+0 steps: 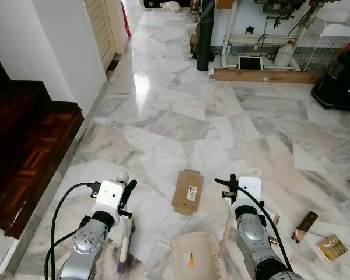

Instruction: Sweep floor

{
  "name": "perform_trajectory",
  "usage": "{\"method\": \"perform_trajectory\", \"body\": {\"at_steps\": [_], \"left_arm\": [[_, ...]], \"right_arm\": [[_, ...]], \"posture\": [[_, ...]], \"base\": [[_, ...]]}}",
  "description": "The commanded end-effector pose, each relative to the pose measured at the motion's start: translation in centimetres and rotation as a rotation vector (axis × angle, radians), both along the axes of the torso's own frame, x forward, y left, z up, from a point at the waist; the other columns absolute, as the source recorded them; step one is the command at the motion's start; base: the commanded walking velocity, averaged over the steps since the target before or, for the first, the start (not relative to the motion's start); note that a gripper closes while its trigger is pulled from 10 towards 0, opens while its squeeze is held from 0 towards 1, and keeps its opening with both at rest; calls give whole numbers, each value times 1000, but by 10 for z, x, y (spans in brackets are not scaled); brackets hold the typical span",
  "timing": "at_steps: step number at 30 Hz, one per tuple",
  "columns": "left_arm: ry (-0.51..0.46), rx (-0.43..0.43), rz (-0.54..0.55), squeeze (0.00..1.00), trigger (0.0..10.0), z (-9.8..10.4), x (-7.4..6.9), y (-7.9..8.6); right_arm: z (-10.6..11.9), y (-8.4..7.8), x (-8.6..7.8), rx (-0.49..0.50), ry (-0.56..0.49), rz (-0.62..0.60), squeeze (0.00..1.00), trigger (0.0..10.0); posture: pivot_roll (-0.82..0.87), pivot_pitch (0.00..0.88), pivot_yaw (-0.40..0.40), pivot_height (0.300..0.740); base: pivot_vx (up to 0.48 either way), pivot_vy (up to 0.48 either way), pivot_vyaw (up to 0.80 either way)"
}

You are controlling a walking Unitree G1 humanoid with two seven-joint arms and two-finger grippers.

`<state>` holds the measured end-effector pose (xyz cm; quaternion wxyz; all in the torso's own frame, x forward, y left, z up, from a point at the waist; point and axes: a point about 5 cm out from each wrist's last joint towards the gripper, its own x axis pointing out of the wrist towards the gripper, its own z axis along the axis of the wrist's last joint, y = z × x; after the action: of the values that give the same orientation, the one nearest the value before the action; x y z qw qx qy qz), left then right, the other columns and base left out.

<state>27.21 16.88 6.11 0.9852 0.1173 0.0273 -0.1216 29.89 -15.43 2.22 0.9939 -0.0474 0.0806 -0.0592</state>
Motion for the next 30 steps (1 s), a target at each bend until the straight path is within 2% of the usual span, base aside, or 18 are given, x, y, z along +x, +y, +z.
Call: {"method": "perform_trajectory", "body": {"at_steps": [1,4,7,9,10,12,13,14,15,18,27,30], "left_arm": [[46,37,-2,0,10000,-7,-1,3],[70,20,0,0,10000,-8,-1,3],[156,23,-28,0,10000,-19,-2,2],[181,34,-33,0,10000,-23,-4,3],[192,10,-23,0,10000,-24,-4,5],[194,-4,-18,0,10000,-23,-3,5],[197,-47,-7,0,10000,-21,-2,5],[197,-47,-7,0,10000,-21,-2,5],[205,-97,1,0,10000,-19,0,5],[227,-136,-7,0,10000,-20,1,4],[267,-137,-112,0,10000,-16,2,2],[266,-194,-104,0,10000,-12,4,0]], "right_arm": [[-4,-1,-3,1,22,-4,0,10000],[-4,-4,-2,-5,25,-12,0,10000],[-4,-5,-1,-8,31,-20,0,10000],[-4,-4,-1,-8,31,-19,0,10000],[-4,-2,-1,-11,32,-12,0,10000],[-4,-2,-1,-11,32,-9,0,10000],[-4,-2,-1,-11,35,-9,0,10000],[-4,-2,-1,-11,35,-9,0,10000],[-4,-3,-1,-12,40,-13,0,10000],[-5,-4,-1,-18,50,-20,0,10000],[-3,-10,1,-29,44,-34,0,10000],[-3,-11,1,-29,44,-36,0,10000]], "posture": [[169,37,25,740],[170,35,24,740],[174,36,23,740],[173,38,23,740],[173,38,23,740],[175,42,21,740],[176,43,22,740],[176,43,22,740],[175,44,22,740],[172,45,22,740],[168,45,23,740],[169,47,22,740]], "base": [[0,0,0],[0,0,0],[0,0,0],[0,0,0],[0,0,0],[0,0,0],[0,0,0],[0,0,0],[0,0,0],[0,0,0],[0,0,0],[0,0,0]]}}
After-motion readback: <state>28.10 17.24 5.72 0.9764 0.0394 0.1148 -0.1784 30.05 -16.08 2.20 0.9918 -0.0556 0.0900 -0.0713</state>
